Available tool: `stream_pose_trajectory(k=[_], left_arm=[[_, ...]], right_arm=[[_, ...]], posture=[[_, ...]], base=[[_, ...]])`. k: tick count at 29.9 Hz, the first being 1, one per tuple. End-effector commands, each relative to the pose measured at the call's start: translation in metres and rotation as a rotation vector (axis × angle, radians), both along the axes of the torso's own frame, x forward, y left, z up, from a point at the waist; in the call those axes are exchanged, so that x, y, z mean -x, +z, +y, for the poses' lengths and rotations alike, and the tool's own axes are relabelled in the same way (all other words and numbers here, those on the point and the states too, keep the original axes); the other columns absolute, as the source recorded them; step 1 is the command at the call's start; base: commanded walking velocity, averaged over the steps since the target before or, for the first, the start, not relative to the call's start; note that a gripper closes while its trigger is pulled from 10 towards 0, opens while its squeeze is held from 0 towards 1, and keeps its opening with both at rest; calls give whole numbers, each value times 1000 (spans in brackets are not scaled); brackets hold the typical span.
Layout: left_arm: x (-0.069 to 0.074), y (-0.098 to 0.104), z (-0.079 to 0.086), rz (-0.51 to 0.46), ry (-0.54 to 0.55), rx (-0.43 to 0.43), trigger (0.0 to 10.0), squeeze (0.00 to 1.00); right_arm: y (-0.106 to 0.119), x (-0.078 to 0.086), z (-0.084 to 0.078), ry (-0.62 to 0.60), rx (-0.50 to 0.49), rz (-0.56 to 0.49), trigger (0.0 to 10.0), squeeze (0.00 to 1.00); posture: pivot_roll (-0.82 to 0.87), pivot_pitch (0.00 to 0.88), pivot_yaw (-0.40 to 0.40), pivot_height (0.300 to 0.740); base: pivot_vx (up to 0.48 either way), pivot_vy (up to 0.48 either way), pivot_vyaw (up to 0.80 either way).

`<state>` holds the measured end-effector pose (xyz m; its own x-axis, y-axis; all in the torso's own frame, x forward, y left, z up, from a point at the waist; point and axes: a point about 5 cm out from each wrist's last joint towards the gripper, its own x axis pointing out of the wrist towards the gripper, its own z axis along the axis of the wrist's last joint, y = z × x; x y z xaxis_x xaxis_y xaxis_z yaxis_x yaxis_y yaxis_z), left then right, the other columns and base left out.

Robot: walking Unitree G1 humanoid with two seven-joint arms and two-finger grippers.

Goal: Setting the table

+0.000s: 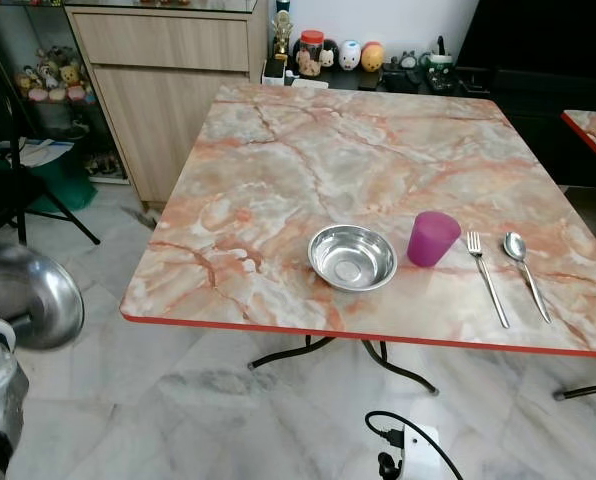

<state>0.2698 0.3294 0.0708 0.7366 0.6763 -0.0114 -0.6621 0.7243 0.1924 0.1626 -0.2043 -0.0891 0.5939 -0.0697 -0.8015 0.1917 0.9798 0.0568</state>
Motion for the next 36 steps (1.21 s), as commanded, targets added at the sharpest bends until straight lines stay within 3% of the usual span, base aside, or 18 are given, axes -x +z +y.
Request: stream_pose_trajectory(k=[1, 4, 5, 6, 8, 10, 13, 17, 22, 26, 30, 36], left_arm=[[1, -4, -1, 26, -3, -3, 10000, 0], [12, -41, -16, 195, -80, 108, 10000, 0], [12, -41, -16, 195, -80, 108, 10000, 0], [18, -59, -28, 270, -135, 159, 10000, 0], [20, -70, -40, 307, -189, 212, 10000, 0], [20, -75, -48, 319, -221, 250, 10000, 0], [22, -91, -70, 372, -299, 380, 10000, 0], [28, -98, -76, 404, -304, 421, 10000, 0], [30, -104, -81, 371, -266, 545, 10000, 0], [34, -112, -94, 473, -371, 516, 10000, 0], [40, -118, -97, 537, -406, 493, 10000, 0], [41, -118, -99, 534, -414, 499, 10000, 0]], right_arm=[[0, 1, -1, -9, 3, -1, 10000, 0], [0, 1, -1, -7, 2, -2, 10000, 0], [0, 1, -1, -7, 2, -2, 10000, 0], [0, 1, -1, -8, 3, -2, 10000, 0], [0, 1, -2, -9, 4, -1, 10000, 0], [0, 1, -2, -10, 4, -1, 10000, 0], [0, 2, -2, -13, 4, -2, 10000, 0], [0, 2, -1, -20, 1, -5, 10000, 0], [-1, 3, -1, -17, 0, -2, 10000, 0], [-1, 4, -1, -16, 1, -4, 10000, 0], [-1, 2, 0, -15, -2, -11, 10000, 0], [1, -2, 2, -16, -4, -31, 10000, 0]], posture=[[55, 0, -54, 740], [54, 0, -53, 740], [54, 0, -53, 740], [53, 0, -52, 740], [51, 0, -49, 740], [50, 0, -48, 740], [48, 0, -43, 740], [35, 0, -33, 740], [37, 0, -32, 740], [37, 0, -29, 740], [31, 0, -26, 740], [27, 0, -25, 740]], base=[[0, 0, 0], [0, 0, 0], [0, 0, 0], [0, 0, 0], [0, 0, 0], [0, 0, 0], [0, 0, 0], [0, 0, 0], [0, 0, 0], [0, 0, 0], [0, 0, 0], [0, 0, 0]])
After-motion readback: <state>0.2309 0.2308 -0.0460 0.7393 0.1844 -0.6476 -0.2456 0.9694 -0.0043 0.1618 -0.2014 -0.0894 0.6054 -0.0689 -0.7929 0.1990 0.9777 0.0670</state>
